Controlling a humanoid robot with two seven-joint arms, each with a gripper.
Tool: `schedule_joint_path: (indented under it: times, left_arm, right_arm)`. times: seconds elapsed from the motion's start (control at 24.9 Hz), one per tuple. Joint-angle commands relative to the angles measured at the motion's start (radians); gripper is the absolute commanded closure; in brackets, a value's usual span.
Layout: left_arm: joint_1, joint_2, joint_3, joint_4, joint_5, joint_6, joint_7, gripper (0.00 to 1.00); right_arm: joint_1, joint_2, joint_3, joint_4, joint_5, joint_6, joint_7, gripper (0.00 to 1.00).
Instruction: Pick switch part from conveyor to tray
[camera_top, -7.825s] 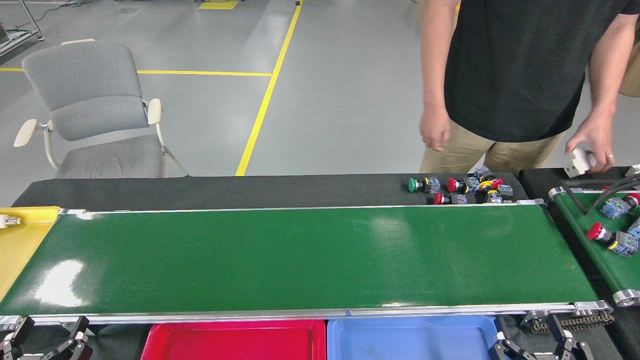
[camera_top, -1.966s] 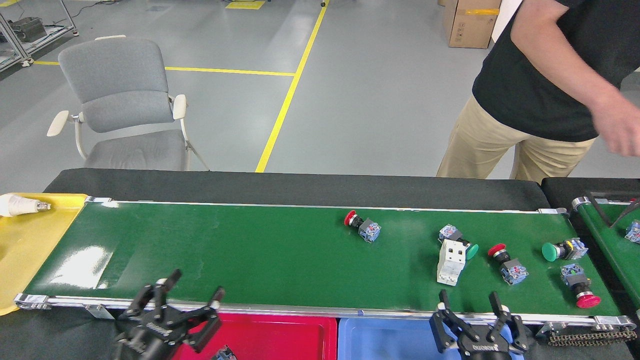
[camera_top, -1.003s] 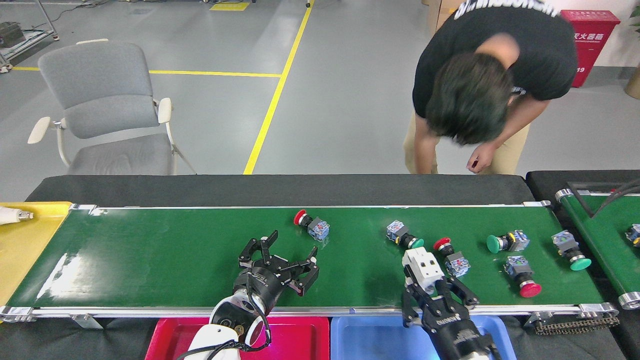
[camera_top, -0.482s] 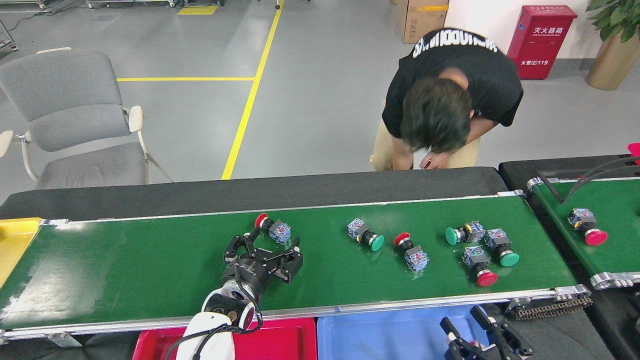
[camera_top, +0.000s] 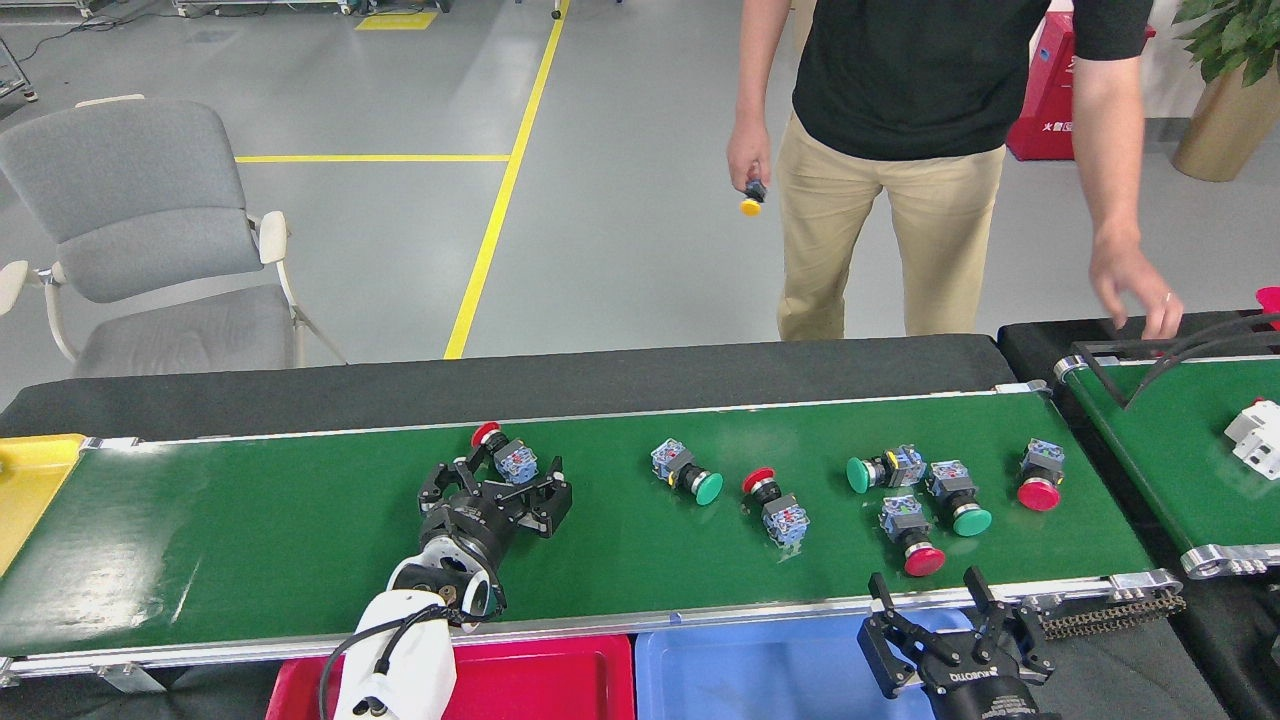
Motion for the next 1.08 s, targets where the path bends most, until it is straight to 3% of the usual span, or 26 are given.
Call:
schedule_joint_path:
  times: [0.0,0.08,0.12,0.2,0.28,0.36,0.44,0.52,0.56,0.6,0.68,0.72,0.88,0.96,1.04]
  left_arm:
    - [-0.022,0.004,0.002,-0.006,0.027,0.01,0.01,0.72]
    - [-0.019,0.01,-0.006,-0.008,0.106,0.002,0.01,0.88]
    - [-0.016,0.012,-0.007,-0.009,0.131,-0.006,0.01,0.9]
    - [-0.008,0.015,-0.007,-0.014,0.154,-0.03,0.014,0.94]
    - [0.019,0.016,-0.014,-0.041,0.152,-0.064,0.025,0.94]
    - [0.068,0.027,-0.014,-0.143,0.152,-0.159,0.024,0.94]
    - [0.185,0.07,-0.009,-0.353,0.156,-0.401,0.016,0.9]
    - [0.341,0.147,0.0,-0.584,0.16,-0.673,0.014,0.83]
    - [0.406,0.178,0.005,-0.664,0.165,-0.688,0.014,0.8]
    - [0.495,0.216,0.019,-0.756,0.183,-0.688,0.014,0.67]
    - [0.621,0.227,0.059,-0.834,0.212,-0.688,0.014,0.16]
    - [0.679,0.222,0.069,-0.857,0.214,-0.688,0.014,0.01]
    - [0.74,0.184,0.095,-0.862,0.215,-0.688,0.016,0.01]
    - [0.739,0.133,0.18,-0.862,0.214,-0.688,0.019,0.01]
    - [0.723,0.084,0.264,-0.862,0.214,-0.688,0.021,0.01]
  right_arm:
    - [-0.037,0.001,0.024,0.028,0.004,0.063,0.001,0.01]
    - [-0.076,0.001,0.058,0.079,0.006,0.108,0.001,0.02]
    - [-0.09,-0.001,0.07,0.097,0.004,0.117,0.001,0.05]
    - [-0.111,-0.004,0.09,0.125,0.004,0.123,0.001,0.3]
    - [-0.111,-0.005,0.091,0.126,0.002,0.122,0.001,0.65]
    - [-0.103,-0.007,0.093,0.126,-0.001,0.116,0.001,0.76]
    - [-0.099,-0.025,0.093,0.123,-0.002,0.113,0.011,0.84]
    - [-0.097,-0.05,0.093,0.123,-0.005,0.113,0.03,0.86]
    - [-0.097,-0.053,0.093,0.122,-0.005,0.113,0.03,0.87]
    - [-0.1,-0.053,0.093,0.118,-0.005,0.109,0.031,0.88]
    - [-0.1,-0.056,0.096,0.094,-0.005,0.083,0.028,0.88]
    - [-0.099,-0.056,0.096,0.068,-0.005,0.034,0.027,0.88]
    - [-0.094,-0.05,0.097,-0.027,-0.045,-0.398,0.027,0.83]
    - [-0.09,-0.045,0.117,-0.027,-0.056,-0.608,0.028,0.66]
    - [-0.085,-0.042,0.17,-0.026,-0.056,-0.723,0.03,0.47]
